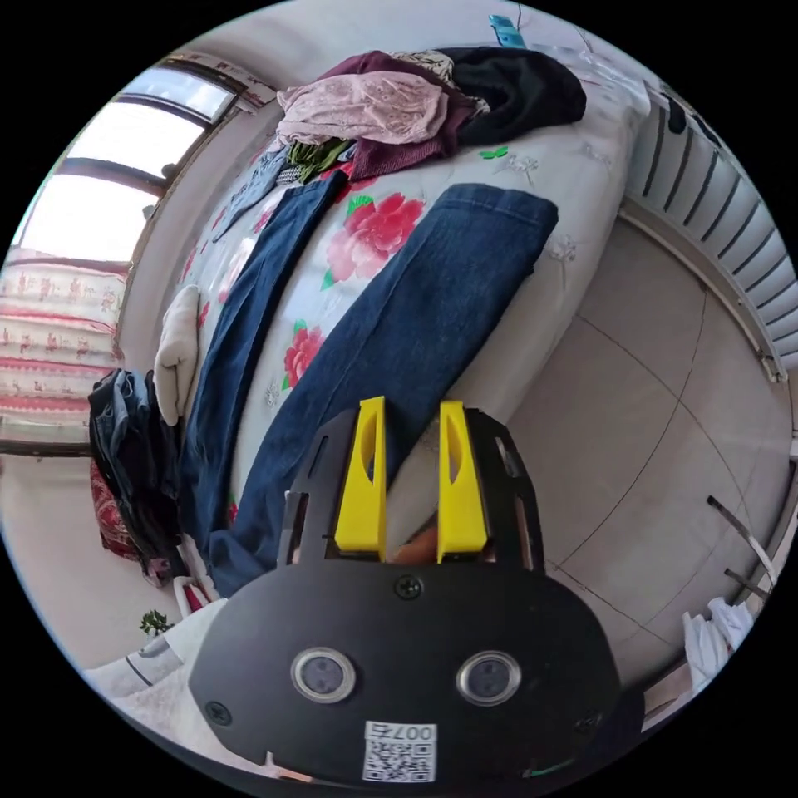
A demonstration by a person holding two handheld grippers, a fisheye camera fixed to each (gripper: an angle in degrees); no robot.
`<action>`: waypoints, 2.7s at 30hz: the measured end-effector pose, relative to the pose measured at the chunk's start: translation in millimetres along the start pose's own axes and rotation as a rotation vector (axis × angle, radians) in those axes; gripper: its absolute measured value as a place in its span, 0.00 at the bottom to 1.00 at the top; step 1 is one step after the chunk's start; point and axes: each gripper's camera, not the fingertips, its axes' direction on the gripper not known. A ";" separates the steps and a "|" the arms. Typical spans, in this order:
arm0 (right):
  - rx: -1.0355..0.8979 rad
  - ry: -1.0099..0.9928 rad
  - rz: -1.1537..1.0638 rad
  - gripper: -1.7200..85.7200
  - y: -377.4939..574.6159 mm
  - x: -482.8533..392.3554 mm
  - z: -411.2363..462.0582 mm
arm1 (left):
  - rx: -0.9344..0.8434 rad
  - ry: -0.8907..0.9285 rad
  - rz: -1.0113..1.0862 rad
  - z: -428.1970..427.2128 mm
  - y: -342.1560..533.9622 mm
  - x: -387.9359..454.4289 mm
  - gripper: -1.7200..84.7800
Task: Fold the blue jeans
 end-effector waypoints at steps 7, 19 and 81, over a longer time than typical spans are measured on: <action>0.241 -0.310 -0.120 0.02 16.3 -29.1 -80.2 | -0.049 0.123 -0.011 5.9 19.8 -20.4 0.01; 0.153 0.013 -0.522 0.09 -52.8 -244.9 -105.0 | -0.058 0.217 -0.044 23.8 17.4 -20.4 0.01; 0.013 -0.473 -0.140 0.02 -87.2 10.2 -134.5 | -0.341 0.555 -0.061 94.7 55.2 -161.6 0.15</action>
